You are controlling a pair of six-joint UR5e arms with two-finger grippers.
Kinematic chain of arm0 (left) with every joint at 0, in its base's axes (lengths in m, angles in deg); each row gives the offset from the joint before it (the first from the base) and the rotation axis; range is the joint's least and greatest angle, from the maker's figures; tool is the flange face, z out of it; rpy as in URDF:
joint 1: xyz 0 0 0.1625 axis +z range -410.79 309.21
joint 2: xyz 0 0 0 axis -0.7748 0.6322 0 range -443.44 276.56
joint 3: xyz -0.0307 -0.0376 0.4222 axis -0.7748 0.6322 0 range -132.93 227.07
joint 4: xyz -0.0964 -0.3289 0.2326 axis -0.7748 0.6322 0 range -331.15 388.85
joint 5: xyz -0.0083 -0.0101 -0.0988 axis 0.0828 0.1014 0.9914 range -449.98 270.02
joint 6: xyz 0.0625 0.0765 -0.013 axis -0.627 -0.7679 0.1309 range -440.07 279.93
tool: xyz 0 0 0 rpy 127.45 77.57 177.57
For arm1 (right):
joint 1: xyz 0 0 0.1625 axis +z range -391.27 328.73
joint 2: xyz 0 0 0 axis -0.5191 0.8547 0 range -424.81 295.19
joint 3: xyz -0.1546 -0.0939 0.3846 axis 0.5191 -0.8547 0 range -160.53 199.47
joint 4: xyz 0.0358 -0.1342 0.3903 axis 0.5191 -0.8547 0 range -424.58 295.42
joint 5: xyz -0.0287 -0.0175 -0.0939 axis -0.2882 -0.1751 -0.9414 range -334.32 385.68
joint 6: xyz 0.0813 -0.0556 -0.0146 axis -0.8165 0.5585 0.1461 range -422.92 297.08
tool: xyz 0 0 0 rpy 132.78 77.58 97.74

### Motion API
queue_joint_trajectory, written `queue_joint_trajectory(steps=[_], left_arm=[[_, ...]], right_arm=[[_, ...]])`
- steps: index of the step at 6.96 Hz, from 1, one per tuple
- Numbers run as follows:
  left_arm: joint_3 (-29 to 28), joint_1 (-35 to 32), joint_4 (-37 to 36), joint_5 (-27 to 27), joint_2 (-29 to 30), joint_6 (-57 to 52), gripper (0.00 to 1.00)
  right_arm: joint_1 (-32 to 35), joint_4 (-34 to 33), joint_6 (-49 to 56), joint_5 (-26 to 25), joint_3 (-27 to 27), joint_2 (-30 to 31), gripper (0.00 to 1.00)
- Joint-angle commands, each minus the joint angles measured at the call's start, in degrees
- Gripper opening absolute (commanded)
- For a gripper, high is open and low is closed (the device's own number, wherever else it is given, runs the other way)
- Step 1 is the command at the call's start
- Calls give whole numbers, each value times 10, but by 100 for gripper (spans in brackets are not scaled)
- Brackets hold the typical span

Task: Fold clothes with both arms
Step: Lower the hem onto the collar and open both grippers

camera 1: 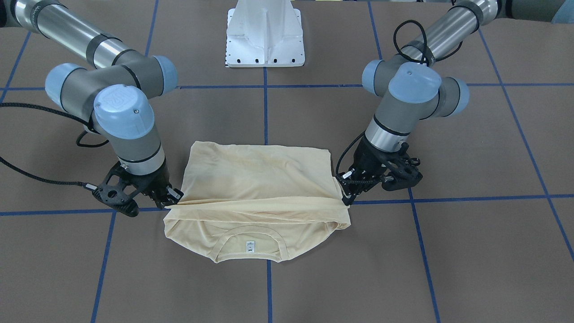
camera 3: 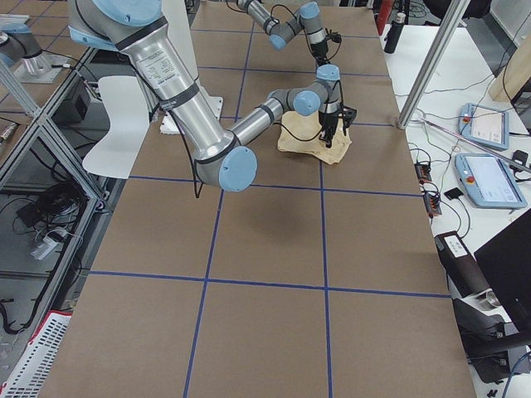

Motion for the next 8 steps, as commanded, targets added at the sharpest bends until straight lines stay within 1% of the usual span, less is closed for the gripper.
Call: queue_joint_trajectory(steps=[1, 2, 3, 4, 6, 7, 8], left_arm=[[-102, -3, 78, -22, 25, -1, 0], [-139, -3, 84, -32, 48, -1, 0], [-159, -3, 107, -33, 52, -2, 0], [-169, -3, 115, -34, 53, -2, 0], [-171, -1, 115, -33, 53, -2, 1], [-170, -1, 115, -33, 54, -2, 15], [-170, 0, 115, -33, 54, -3, 26]], right_arm=[[1, 45, 14, -10, -92, -41, 0], [-1, 53, 17, -20, -113, -46, 0], [-2, 63, 18, -26, -127, -51, 0], [-3, 64, 19, -29, -129, -54, 0], [-4, 65, 27, -35, -135, -54, 0], [-4, 65, 27, -35, -135, -55, 25], [-4, 65, 26, -36, -135, -58, 41]])
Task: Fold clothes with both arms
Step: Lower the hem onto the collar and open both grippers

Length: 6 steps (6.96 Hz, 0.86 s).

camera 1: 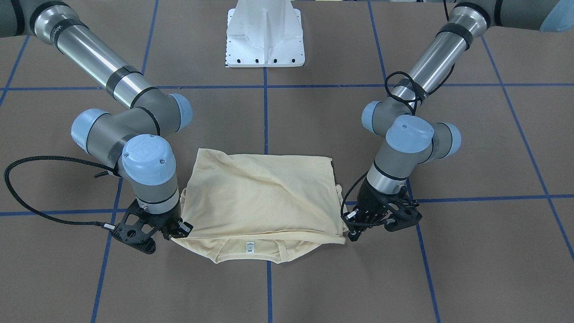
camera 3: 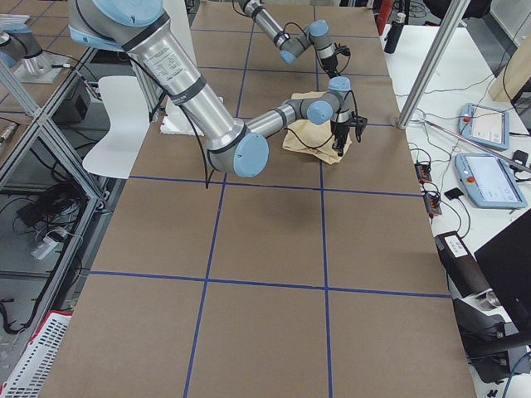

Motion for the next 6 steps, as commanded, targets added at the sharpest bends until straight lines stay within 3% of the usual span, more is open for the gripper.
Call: queue_joint_trajectory(steps=[1, 3, 4, 6], left_arm=[[1, 0, 0, 0, 0, -1, 44], [7, -3, 14, 2, -2, -2, 44], [19, -8, 24, 7, -7, -2, 44], [87, -17, 25, 28, -62, -4, 44]], right_arm=[[0, 0, 0, -1, 0, -2, 67], [1, 23, -9, -4, -2, -2, 99], [3, 24, -11, -3, 31, 9, 99], [-15, 24, -92, -1, 207, 122, 99]])
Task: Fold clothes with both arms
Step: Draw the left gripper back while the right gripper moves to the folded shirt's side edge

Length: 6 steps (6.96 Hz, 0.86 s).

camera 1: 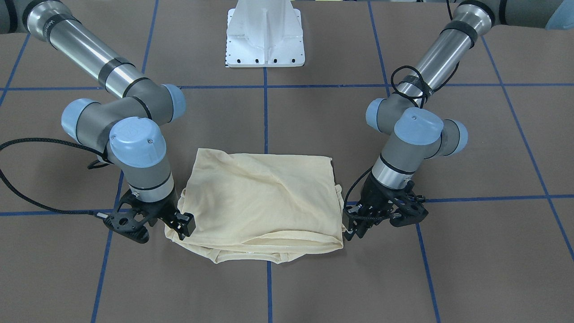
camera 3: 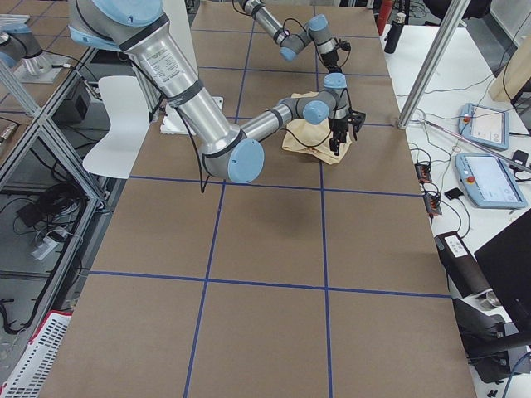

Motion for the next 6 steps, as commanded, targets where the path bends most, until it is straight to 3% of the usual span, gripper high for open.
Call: queue_joint_trajectory(steps=[1, 2, 3, 4, 6], left_arm=[[83, -10, -1, 45, -60, -7, 44], [109, -10, 0, 46, -83, -8, 44], [117, -10, 0, 46, -90, -8, 44], [118, -10, 1, 46, -96, -22, 44], [118, -10, 2, 43, -99, -27, 44]], right_arm=[[-28, 0, -113, -4, 170, 108, 99], [-43, 1, -155, -5, 231, 144, 99], [-68, 1, -221, -35, 247, 156, 99], [-124, 14, -292, -106, 246, 159, 99], [-161, 41, -390, -145, 243, 161, 98]])
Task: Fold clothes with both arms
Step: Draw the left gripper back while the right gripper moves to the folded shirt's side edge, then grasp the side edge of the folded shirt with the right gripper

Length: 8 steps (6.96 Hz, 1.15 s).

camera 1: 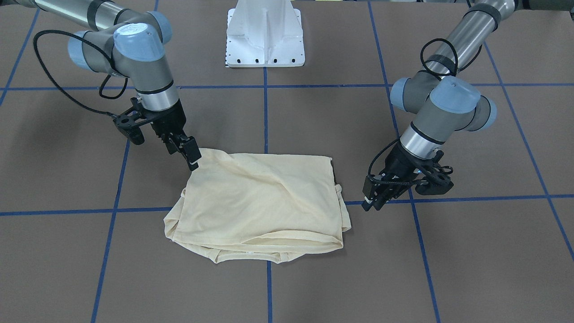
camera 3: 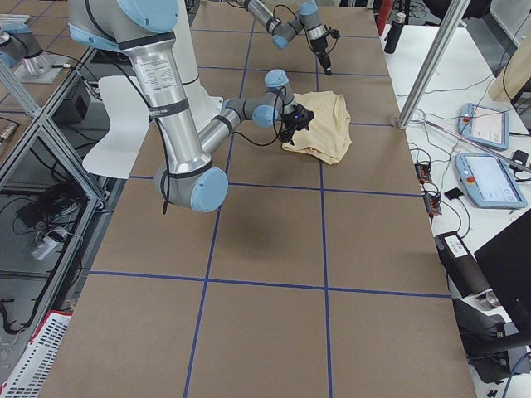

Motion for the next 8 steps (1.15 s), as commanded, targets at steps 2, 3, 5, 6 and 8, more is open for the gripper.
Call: queue_joint_trajectory(steps=[2, 3, 5, 6, 8], left_arm=[[4, -1, 0, -23, -2, -4, 44], [4, -1, 0, -24, -3, -6, 44], [5, -2, 0, -24, -3, -6, 44], [5, -2, 0, -24, -3, -6, 44], [5, -2, 0, -25, -3, -6, 44]], right_arm=[[-46, 10, -59, -25, -8, 1, 98], [-52, 10, -60, -27, -13, 5, 98], [-55, 10, -60, -27, -20, 5, 92], [-56, 10, -60, -27, -20, 4, 83], [-57, 10, -59, -26, -25, 3, 75]])
